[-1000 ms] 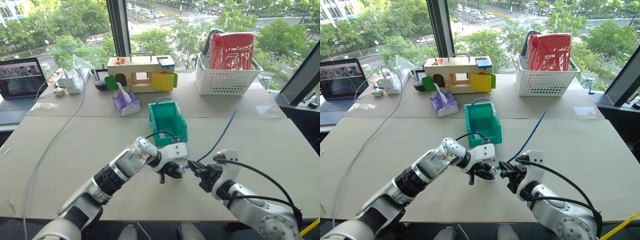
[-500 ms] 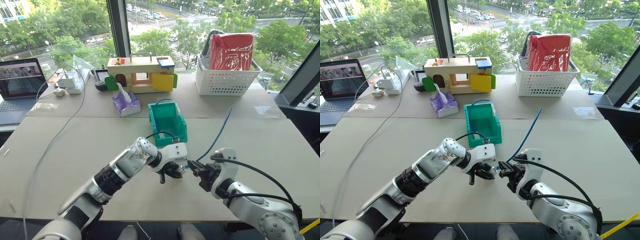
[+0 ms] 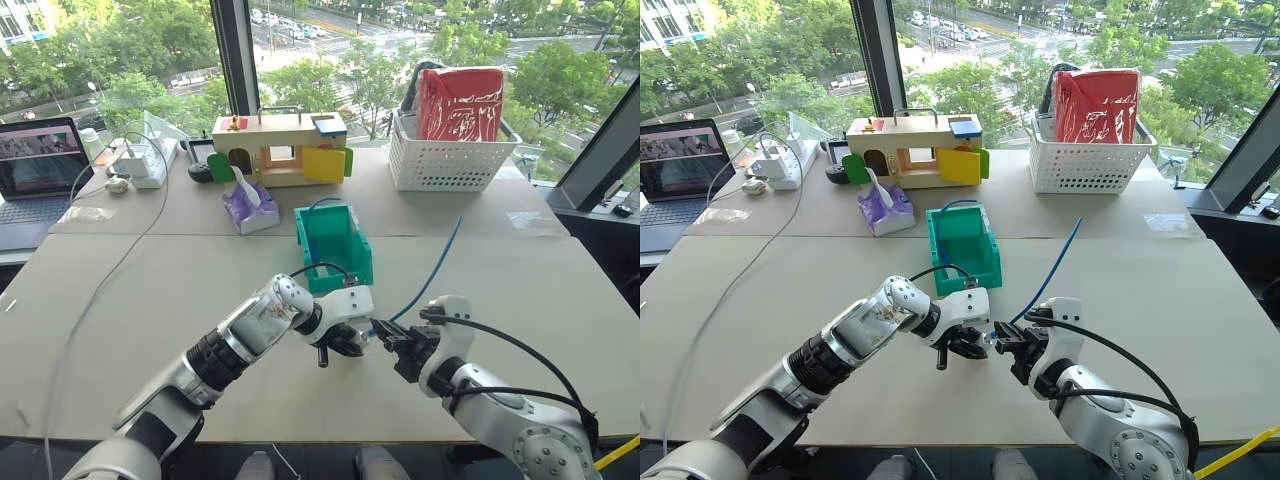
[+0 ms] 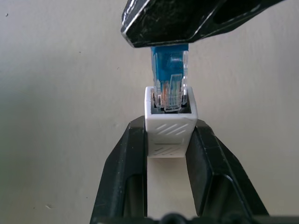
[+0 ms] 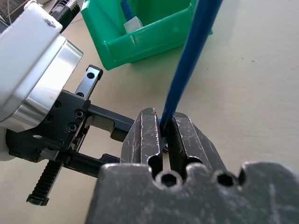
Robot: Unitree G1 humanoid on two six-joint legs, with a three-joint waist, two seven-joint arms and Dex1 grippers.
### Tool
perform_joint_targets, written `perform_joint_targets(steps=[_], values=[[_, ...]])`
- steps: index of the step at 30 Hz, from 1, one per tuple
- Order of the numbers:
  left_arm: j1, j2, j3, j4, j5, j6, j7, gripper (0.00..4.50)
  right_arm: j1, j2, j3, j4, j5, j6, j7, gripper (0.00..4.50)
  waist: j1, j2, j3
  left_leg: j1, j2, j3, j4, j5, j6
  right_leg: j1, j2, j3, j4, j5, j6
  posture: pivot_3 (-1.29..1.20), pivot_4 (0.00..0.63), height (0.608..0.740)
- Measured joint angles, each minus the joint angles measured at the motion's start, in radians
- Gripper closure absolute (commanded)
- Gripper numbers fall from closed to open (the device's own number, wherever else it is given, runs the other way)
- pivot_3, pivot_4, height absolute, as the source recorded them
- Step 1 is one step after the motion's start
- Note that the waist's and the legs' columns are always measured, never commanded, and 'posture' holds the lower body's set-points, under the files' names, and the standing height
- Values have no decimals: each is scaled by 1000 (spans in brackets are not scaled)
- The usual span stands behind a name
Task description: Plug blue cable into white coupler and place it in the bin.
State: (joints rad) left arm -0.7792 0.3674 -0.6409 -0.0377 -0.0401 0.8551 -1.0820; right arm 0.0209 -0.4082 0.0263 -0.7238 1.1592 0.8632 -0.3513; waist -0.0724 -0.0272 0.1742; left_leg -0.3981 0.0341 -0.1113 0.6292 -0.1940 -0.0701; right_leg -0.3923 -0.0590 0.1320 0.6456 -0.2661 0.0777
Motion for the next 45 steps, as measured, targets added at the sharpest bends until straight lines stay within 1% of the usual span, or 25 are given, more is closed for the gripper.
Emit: perform_joint_targets(steps=[6,14,24,30,41,45], values=[[0,0,-1,-4,0,2,4,3833,-3,5,0,-4,2,3,-8,4500,0,0,0,0,0,0,0,0,0,0,0,0,0,0,0,0,150,740],[0,-11,0,-17,-1,45,19,3833,-28,3,2,-19,14,41,-60,4500,3,-1,-1,0,0,0,-1,0,0,0,0,0,-2,0,0,0,150,740],[0,-11,-4,-30,-2,73,25,3833,33,70,-22,-21,31,15,-77,4500,2,-3,-3,0,0,0,-3,0,0,0,0,0,-3,-1,-1,0,150,740],[0,-35,-14,-62,-1,136,59,3833,73,86,-34,-37,55,7,-94,4500,5,-3,-4,0,0,0,-3,0,0,0,0,0,-4,-1,0,0,150,740],[0,-38,-33,-83,-3,159,88,3833,50,84,-19,-33,82,8,-147,4500,9,-3,-6,0,0,0,-3,0,0,1,0,0,-6,-1,0,0,150,740],[1,-34,-38,-97,-3,174,93,3833,99,119,-18,-37,82,-20,-147,4500,9,-3,-10,0,0,0,-5,0,0,1,0,-1,-6,-2,-1,0,150,740]])
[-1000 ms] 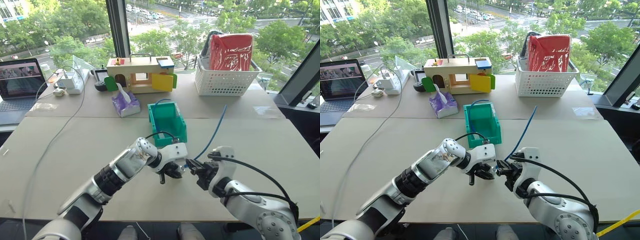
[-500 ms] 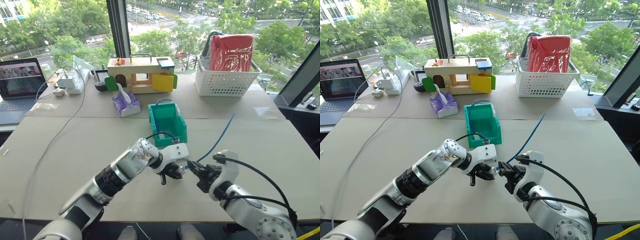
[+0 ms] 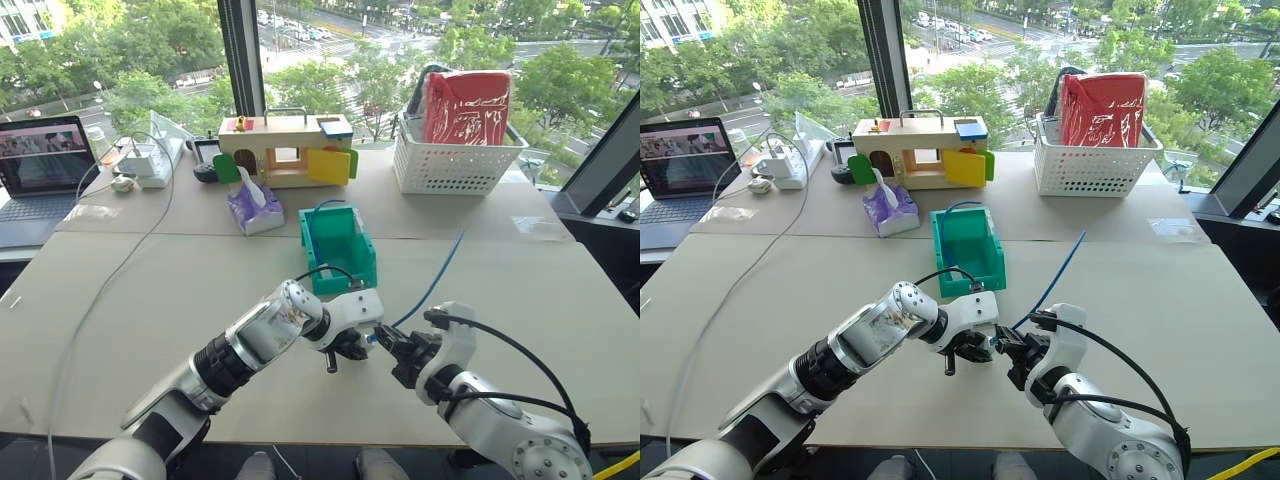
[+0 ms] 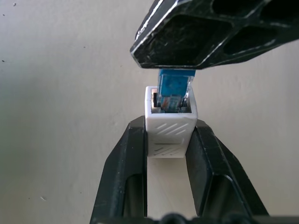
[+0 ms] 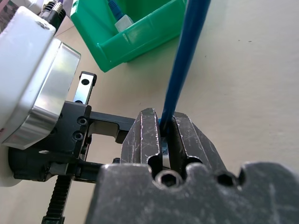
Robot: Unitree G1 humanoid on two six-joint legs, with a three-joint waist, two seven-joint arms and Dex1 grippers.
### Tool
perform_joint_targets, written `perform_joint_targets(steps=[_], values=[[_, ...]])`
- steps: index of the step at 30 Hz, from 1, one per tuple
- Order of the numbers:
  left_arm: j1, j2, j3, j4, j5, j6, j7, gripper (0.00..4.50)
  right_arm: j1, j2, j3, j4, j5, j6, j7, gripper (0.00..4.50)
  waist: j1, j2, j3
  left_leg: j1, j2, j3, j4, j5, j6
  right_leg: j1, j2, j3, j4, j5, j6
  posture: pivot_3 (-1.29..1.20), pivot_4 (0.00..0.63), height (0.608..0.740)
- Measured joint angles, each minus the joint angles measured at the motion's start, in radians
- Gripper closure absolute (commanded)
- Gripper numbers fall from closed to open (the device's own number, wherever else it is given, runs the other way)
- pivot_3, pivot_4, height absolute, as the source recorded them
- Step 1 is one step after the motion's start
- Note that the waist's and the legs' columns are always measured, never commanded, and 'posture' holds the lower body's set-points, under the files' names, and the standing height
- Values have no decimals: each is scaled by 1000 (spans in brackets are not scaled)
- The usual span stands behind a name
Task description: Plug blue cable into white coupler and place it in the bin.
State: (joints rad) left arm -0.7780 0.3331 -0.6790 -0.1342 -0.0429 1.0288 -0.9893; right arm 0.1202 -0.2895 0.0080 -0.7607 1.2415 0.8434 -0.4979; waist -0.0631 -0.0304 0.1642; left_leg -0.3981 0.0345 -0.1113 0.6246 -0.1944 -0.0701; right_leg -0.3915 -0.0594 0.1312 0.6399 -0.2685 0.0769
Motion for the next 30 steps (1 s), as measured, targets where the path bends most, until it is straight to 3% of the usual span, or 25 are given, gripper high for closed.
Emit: perform_joint_targets(steps=[14,21,30], values=[[44,51,-17,-116,-36,89,19,3833,73,51,36,-27,1,-10,-8,4500,-8,-8,-13,11,3,0,-16,-1,2,3,1,-1,0,-8,-8,0,150,740],[59,126,-17,-200,-79,159,29,3833,95,111,87,8,-80,-25,81,4500,-17,-10,-17,15,15,0,-18,-7,11,3,13,-2,3,-11,-16,0,150,740],[59,147,-17,-213,-104,180,46,3833,97,149,102,24,-135,-27,123,4500,-32,-10,-17,20,17,0,-19,-7,11,4,16,-2,6,-13,-21,0,150,740]])
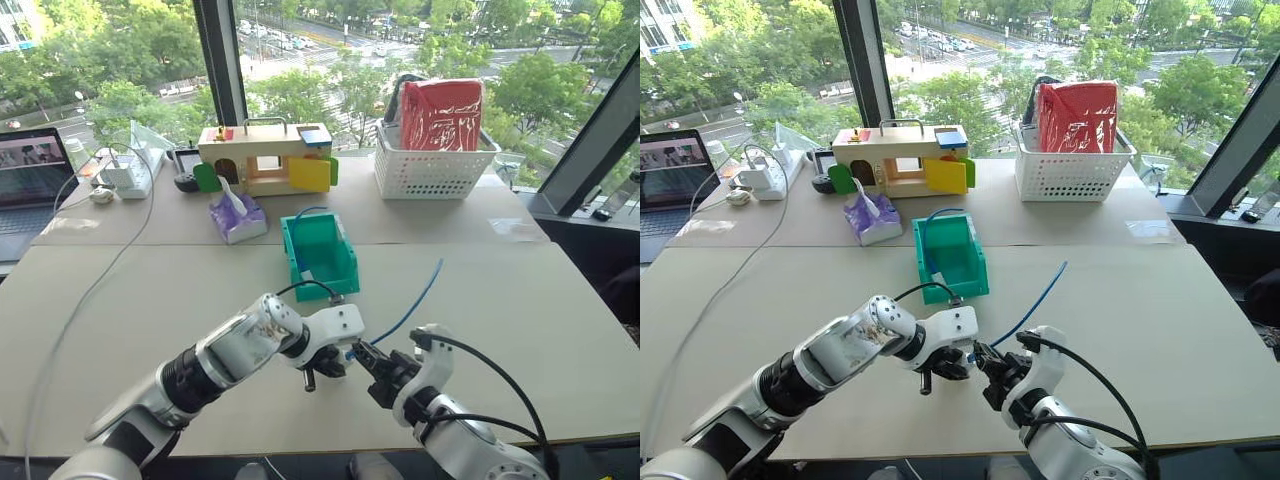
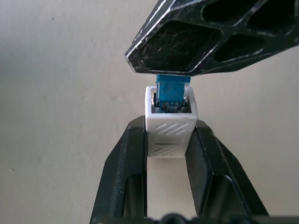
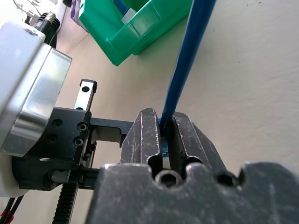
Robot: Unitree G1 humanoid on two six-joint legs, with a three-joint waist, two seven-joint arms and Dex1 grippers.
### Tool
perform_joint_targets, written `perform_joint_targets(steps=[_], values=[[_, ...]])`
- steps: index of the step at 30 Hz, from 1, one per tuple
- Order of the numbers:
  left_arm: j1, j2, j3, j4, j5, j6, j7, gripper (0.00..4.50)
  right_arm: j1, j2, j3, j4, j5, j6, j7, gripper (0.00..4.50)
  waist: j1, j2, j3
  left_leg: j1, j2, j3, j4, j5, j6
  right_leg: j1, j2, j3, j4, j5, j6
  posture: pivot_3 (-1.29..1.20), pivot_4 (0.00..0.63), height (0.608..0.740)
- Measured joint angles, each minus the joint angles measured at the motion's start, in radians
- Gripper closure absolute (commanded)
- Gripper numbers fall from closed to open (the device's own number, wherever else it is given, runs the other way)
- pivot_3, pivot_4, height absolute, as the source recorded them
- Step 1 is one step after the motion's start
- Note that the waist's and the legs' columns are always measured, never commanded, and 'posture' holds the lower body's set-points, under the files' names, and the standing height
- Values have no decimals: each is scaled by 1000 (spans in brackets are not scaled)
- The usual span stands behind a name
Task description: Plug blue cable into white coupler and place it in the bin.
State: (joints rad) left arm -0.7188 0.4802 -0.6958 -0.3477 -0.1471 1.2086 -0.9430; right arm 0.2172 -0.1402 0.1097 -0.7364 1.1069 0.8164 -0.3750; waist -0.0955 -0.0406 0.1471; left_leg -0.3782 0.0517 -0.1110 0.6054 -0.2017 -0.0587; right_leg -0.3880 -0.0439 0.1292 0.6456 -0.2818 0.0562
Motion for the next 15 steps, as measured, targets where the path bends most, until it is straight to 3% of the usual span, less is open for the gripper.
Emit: perform_joint_targets(steps=[12,14,15], values=[[49,-10,56,81,-36,-144,11,3833,-24,-69,-52,7,57,3,31,4500,28,1,0,-5,-2,0,3,0,0,-1,0,2,-4,-2,-3,0,150,740],[55,-19,76,106,-54,-159,7,2828,-39,-83,-59,17,75,5,31,4500,29,2,1,-6,-2,0,3,0,0,-1,0,3,-4,-1,-3,0,150,740],[58,-23,84,113,-61,-163,6,2652,-41,-90,-62,23,80,12,28,4500,29,2,1,-7,-2,0,3,0,0,-1,0,3,-4,-1,-3,0,150,740]])
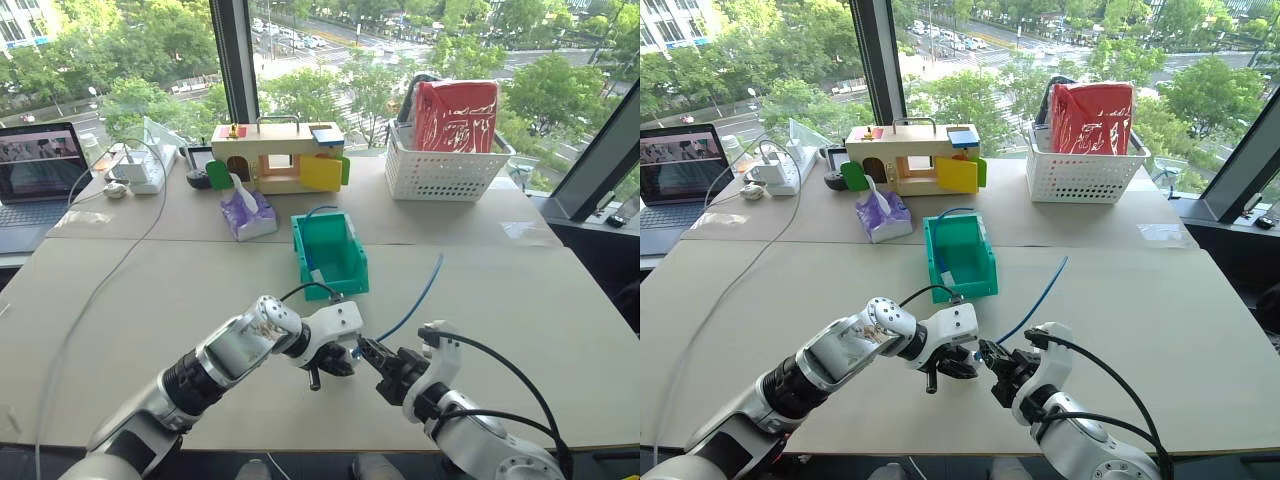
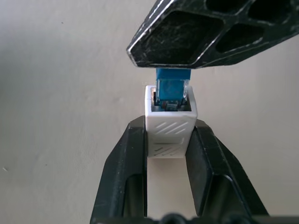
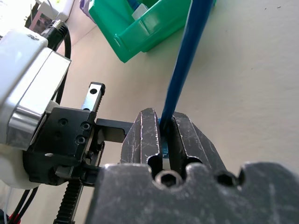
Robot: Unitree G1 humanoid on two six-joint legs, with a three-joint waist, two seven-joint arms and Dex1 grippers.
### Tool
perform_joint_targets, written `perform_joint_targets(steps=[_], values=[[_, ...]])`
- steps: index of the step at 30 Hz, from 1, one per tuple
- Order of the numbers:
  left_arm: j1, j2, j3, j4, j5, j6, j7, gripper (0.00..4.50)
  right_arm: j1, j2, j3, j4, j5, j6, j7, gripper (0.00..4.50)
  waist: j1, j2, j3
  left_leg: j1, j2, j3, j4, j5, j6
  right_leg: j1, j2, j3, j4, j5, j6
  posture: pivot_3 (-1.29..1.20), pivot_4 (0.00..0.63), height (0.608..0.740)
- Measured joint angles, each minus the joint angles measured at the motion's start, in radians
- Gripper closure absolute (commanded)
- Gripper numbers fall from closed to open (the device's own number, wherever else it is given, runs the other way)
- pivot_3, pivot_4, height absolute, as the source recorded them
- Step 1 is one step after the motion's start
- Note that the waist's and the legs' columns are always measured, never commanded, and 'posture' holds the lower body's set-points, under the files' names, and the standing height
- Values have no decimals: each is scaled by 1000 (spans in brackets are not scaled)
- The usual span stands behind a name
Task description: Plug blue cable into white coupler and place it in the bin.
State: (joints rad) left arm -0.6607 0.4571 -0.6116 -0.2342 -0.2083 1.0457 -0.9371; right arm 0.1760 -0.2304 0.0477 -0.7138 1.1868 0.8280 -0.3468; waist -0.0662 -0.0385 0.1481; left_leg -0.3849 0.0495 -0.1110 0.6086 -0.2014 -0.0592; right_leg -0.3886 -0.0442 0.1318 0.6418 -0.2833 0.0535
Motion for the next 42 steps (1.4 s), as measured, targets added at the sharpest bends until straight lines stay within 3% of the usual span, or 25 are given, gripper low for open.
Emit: perform_joint_targets(steps=[6,8,12,16,20,22,28,34,38,42], values=[[8,9,48,43,-35,-72,-18,525,-16,-64,-59,26,87,17,-18,4500,-3,3,5,-4,0,0,-1,0,0,-4,0,0,1,3,6,0,150,740],[11,30,66,50,-54,-92,-41,106,-24,-90,-70,27,132,18,-31,4500,-3,5,8,-6,0,0,0,0,0,-6,0,0,1,3,6,0,150,740],[19,122,119,67,-75,-139,-100,106,-51,-190,-151,28,242,15,-67,4500,-1,10,15,-12,-1,0,1,0,0,-12,0,0,2,4,7,0,150,740],[52,200,186,97,-80,-217,-143,106,-101,-375,-272,72,391,12,-60,4500,-2,13,20,-18,-1,0,4,0,0,-16,0,1,4,4,7,0,150,740],[96,235,278,131,-100,-255,-149,106,-343,-566,-353,200,472,23,41,4500,-6,16,30,-18,-2,1,5,1,2,-17,0,2,5,5,7,0,150,740],[129,239,317,125,-113,-267,-142,106,-516,-579,-309,270,472,47,105,4500,-7,16,32,-17,-1,1,4,2,3,-17,1,1,5,5,7,0,150,740],[209,226,410,53,-155,-249,-88,106,-869,-538,-93,516,297,137,351,4500,1,15,39,-23,-2,1,7,2,3,-19,-1,0,4,9,2,0,150,740],[353,216,499,-82,-192,-184,24,106,-1160,-433,133,905,-110,83,742,4500,-1,16,41,-24,-1,0,6,2,3,-21,-1,-4,6,10,0,0,150,740],[401,215,536,-147,-195,-144,95,106,-1231,-290,161,1197,-295,-14,875,4500,-2,16,41,-24,-1,0,6,2,2,-22,-1,-4,6,10,-1,0,150,740],[418,208,575,-178,-224,-83,158,106,-1277,-166,101,1387,-409,-103,904,4500,-4,16,42,-24,-1,0,6,2,2,-22,-1,-4,8,10,-1,0,150,740]])
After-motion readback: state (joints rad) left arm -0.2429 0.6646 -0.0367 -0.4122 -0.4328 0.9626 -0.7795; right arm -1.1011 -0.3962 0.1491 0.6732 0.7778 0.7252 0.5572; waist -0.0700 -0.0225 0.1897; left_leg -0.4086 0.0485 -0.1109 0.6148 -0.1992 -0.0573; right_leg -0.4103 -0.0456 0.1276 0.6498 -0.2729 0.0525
